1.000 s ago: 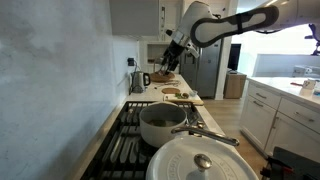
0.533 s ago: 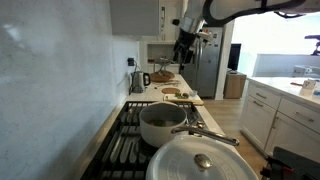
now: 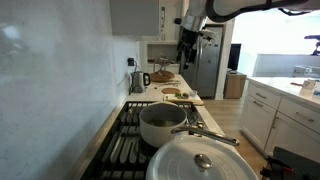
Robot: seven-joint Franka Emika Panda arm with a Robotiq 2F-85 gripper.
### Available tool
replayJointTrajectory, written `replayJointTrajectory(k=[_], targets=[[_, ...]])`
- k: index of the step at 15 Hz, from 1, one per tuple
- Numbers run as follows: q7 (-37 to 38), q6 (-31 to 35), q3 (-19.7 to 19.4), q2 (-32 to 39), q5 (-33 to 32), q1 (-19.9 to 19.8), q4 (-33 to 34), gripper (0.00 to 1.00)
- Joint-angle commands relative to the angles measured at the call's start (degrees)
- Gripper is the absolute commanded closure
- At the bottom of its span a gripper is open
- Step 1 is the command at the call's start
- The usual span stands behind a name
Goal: Remove the wooden spatula from the chopping board, place the spatula in the open grey pot on the right side of the stove, stir the contents of the pot with the spatula, remove the spatula from the pot and put it on the chopping board
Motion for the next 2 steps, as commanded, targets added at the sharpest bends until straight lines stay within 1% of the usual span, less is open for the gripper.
replayJointTrajectory(k=[1,2], targets=[[0.0,-0.3,-0.8,0.1,0.0,0.8,0.3,0.00],[0.0,-0.2,-0.8,0.1,0.0,0.8,0.3,0.00]])
